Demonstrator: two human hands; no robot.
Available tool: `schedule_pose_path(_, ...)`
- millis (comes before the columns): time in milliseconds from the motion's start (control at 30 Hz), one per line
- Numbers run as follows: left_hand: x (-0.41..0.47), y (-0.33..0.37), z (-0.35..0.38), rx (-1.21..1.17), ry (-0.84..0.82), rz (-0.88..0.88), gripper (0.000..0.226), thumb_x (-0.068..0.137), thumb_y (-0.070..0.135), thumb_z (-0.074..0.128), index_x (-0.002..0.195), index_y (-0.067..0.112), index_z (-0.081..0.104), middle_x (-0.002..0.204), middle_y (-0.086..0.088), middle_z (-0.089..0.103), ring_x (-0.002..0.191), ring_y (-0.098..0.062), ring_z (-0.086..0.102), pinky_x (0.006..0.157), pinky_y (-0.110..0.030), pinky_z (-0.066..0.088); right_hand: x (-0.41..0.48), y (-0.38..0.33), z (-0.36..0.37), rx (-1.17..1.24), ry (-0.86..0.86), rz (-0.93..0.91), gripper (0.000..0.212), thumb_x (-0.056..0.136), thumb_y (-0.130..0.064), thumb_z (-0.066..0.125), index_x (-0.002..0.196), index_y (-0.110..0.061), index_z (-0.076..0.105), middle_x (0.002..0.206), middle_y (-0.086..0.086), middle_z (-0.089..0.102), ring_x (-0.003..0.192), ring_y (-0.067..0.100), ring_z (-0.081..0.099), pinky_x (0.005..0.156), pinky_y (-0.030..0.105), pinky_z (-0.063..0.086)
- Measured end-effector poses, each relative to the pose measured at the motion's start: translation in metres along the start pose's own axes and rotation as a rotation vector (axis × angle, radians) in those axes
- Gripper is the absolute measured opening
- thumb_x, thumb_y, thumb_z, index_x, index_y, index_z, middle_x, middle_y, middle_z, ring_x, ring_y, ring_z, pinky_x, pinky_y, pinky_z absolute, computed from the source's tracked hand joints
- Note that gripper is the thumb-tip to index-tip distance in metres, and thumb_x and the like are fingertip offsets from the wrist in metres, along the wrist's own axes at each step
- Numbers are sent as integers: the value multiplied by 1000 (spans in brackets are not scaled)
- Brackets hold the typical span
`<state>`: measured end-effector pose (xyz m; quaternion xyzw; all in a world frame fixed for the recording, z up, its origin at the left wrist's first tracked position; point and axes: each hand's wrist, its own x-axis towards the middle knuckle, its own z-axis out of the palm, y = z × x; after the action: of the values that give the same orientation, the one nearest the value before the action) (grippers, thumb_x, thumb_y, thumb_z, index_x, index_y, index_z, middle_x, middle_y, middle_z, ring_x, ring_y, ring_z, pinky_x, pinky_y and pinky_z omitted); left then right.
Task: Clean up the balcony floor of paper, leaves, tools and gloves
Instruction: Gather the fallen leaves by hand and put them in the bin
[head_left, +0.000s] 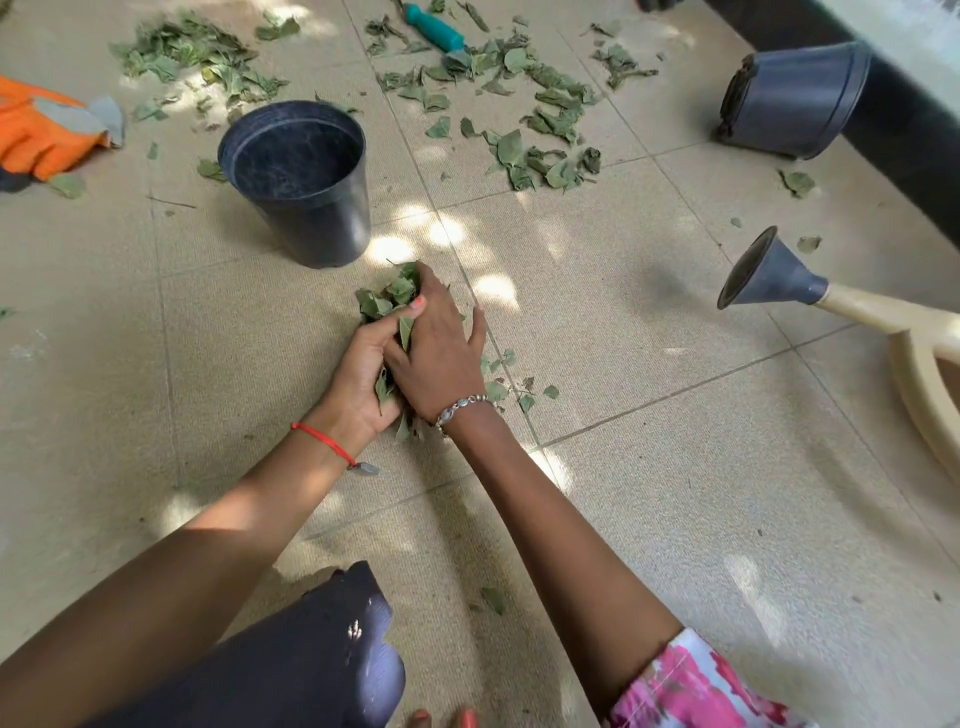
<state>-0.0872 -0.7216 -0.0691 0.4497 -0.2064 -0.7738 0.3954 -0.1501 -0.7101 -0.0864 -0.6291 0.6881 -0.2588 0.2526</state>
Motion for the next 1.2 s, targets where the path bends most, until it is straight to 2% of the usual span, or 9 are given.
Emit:
schedule_pose_path(100,3,-2,-5,-15,-28,-27,26,94,18,49,82,13,71,74,1,72,69,-9,69,68,-20,56,1,0,-8,182,-18,35,74,86,-27,57,146,-13,15,146,4,30,139,18,21,114,48,5)
schedule_pose_path(200,8,-4,-9,-14,-20,-55,41,94,14,47,66,13,76,71,-2,72,65,-10,69,67,-21,56,-1,4,-16,252,-103,74,81,83,-21,61,147,-16,12,149,5,27,143,20,5,114,48,4)
schedule_pose_path(300,10,-6,-12,13,-9,-83,37,92,7,42,74,9,74,71,-6,71,65,-15,69,65,-24,56,-1,9,-24,259,-213,56,85,82,-24,61,148,-19,9,152,3,22,144,18,-1,115,49,2)
schedule_pose_path(367,11,-5,-15,42,-12,-104,35,90,6,42,76,7,74,78,-11,71,71,-20,69,68,-28,57,-1,11,-34,377,-265,54,85,73,-37,59,146,-23,18,150,1,27,141,19,15,115,46,13)
schedule_pose_path(500,12,4,-24,91,-7,-76,33,91,5,43,80,5,74,79,-9,73,72,-20,71,67,-29,59,-10,28,-54,764,66,142,55,75,-38,52,127,-20,53,138,1,48,128,14,42,109,41,34)
schedule_pose_path(567,16,10,-31,139,93,-32,21,88,3,49,100,-2,66,85,-12,72,73,-21,71,61,-30,59,-19,50,-55,606,197,155,54,80,-45,50,128,-21,52,141,0,44,130,12,39,110,42,32)
schedule_pose_path(667,21,12,-42,151,183,86,38,82,-4,56,120,0,55,99,-16,66,83,-26,69,61,-33,58,-41,75,-52,270,9,141,99,67,-75,52,145,-23,20,153,-1,21,139,18,23,113,45,27)
schedule_pose_path(833,17,10,-40,294,184,313,40,79,-15,53,88,24,54,93,-2,62,81,-17,60,67,-28,54,-64,77,-25,-412,-257,-22,134,52,-91,41,140,-19,-30,150,3,-32,139,19,-26,116,44,-11)
schedule_pose_path(1200,19,11,-49,215,204,342,40,80,-17,51,89,22,55,83,0,64,71,-13,63,63,-28,55,21,63,-6,-458,-175,-110,131,49,-87,54,147,-28,-11,153,13,-23,140,31,-23,112,53,-12)
